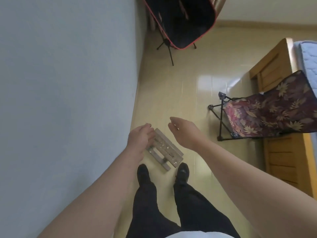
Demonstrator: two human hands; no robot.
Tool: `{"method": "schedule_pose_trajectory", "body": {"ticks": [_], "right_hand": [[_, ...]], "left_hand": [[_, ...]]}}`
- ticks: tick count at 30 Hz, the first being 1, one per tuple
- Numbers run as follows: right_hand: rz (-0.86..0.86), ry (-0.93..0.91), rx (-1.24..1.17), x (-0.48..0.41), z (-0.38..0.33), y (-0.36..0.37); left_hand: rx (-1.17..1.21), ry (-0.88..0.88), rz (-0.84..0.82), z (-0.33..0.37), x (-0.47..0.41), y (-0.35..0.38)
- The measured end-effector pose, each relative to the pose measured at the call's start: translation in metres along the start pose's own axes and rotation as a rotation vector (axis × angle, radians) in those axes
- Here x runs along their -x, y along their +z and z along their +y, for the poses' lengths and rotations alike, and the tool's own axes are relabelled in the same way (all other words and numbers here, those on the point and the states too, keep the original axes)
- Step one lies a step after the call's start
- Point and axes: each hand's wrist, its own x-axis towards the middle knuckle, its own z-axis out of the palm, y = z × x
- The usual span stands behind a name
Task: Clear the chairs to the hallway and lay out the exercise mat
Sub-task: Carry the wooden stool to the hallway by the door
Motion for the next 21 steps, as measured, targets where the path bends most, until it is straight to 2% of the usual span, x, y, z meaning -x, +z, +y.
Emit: {"method": "schedule_pose_trajectory", "body": {"ticks": [7, 10, 16, 21], "right_hand": [[-0.046, 0.233, -0.142, -0.078, 0.062, 0.082], [-0.061, 0.278, -0.157, -0.106, 0.088, 0.12], [-0.115, 0.381, -0.231, -0.171, 0.15, 0.196], [-0.161, 0.417, -0.17, -0.22, 0.196, 0.254]], "left_hand": [[0.082, -0.285, -0.067, -0.073, -0.114, -0.001], [0.12, -0.368, -0.07, -0.106, -0.154, -0.003], [0.126, -0.446, -0.041, -0.175, -0.247, 0.005], [0.129, -0.527, 0.05, -0.237, -0.321, 0.008]]}}
